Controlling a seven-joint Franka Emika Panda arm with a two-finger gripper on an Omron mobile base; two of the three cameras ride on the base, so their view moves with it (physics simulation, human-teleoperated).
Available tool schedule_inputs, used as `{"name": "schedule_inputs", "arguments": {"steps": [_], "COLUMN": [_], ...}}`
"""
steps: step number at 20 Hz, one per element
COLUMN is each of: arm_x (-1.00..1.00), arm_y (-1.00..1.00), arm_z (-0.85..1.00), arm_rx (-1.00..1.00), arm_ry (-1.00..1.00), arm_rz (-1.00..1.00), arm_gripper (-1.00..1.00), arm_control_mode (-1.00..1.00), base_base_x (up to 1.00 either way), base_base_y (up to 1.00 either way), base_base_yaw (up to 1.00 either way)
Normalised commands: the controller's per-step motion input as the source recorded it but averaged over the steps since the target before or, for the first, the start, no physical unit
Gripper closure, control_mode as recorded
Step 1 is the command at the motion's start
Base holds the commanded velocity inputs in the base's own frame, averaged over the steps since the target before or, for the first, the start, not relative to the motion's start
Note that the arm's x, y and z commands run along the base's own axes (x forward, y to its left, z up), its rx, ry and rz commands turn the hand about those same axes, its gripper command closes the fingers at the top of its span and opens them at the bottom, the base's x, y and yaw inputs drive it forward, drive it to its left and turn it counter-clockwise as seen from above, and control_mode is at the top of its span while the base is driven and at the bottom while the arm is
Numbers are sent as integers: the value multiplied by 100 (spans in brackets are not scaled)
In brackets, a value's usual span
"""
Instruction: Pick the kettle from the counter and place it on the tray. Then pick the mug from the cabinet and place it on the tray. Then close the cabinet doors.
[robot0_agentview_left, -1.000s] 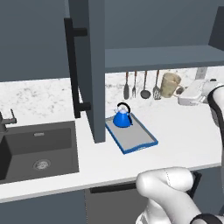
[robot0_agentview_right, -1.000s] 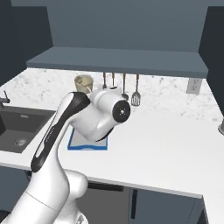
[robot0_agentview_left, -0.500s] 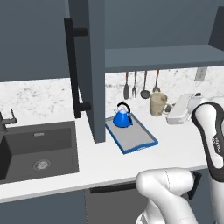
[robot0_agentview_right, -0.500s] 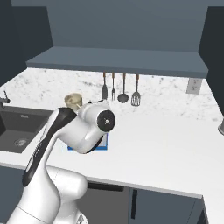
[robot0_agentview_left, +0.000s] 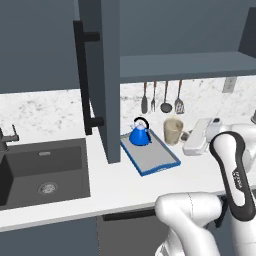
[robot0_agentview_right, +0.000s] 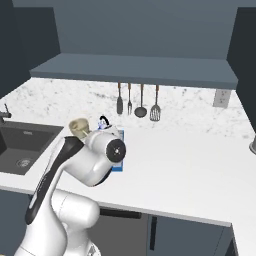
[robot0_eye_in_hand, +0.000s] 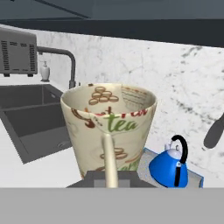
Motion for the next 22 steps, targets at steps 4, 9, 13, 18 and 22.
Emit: {"name": "schedule_inputs", "arguments": {"steps": [4,9,13,18,22], "arm_x": [-2,1,0,9,24], "arm_y": [2,16,2,1,10], "arm_z": [-27,-28,-31,-33,-38], "arm_rx": [0,0,0,0,-4], "arm_ry": [-7,-2,-3,-1,-1], "arm_rz": [9,10,10,12,13], "arm_gripper": [100,100,100,100,100], "arm_control_mode": [-100,-100,-100,-100,-100], "base_base_x": [0,0,0,0,0], "base_base_y": [0,0,0,0,0], "base_base_yaw": [0,0,0,0,0]}}
